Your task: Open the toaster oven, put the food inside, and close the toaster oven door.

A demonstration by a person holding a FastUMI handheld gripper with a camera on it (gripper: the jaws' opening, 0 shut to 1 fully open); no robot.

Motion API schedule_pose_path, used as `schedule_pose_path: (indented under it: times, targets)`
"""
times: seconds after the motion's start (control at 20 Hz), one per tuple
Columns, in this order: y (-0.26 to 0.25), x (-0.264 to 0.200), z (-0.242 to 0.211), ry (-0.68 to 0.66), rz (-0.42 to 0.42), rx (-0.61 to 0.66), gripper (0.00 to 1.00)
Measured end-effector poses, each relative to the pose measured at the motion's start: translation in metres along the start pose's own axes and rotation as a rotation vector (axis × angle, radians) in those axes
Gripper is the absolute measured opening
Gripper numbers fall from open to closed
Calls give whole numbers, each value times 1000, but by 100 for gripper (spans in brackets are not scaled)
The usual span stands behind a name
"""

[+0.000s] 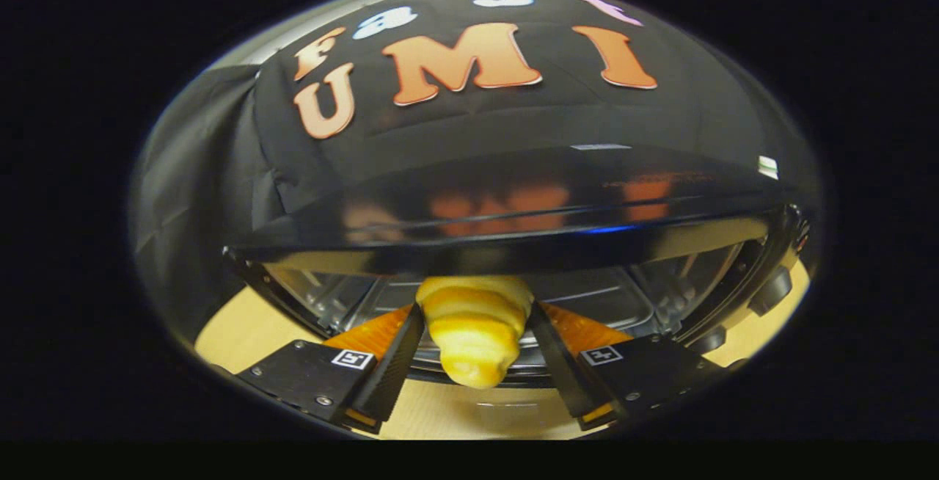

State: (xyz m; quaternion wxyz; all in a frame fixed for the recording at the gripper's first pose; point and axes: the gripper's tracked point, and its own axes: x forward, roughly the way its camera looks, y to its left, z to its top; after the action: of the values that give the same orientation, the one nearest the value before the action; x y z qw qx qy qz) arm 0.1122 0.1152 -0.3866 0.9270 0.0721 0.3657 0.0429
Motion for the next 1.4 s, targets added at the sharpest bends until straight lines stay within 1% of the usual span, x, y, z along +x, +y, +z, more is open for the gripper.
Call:
schedule_pose_path:
  times: [0.2, 0.35, 0.45, 0.6, 0.8, 0.9, 1.05, 1.1, 1.25, 1.3, 1.4]
  targets:
    - [2, -22, -2, -7, 12, -5, 88]
    - [4, -59, 3, -50, 32, -27, 88]
    - [3, -88, -3, -51, 37, -52, 88]
    - [-1, -128, -26, -15, 55, -86, 90]
    - [-1, -171, -71, 62, 111, -76, 90]
    - [-5, -187, -95, 95, 121, -78, 90]
    - [-17, -200, -129, 162, 107, -58, 90]
    - [-17, -201, -134, 168, 114, -43, 90]
    - [-20, -189, -157, 224, 127, -27, 90]
    - [-21, -184, -161, 243, 134, -5, 90]
    - [-17, -174, -154, 227, 162, 42, 92]
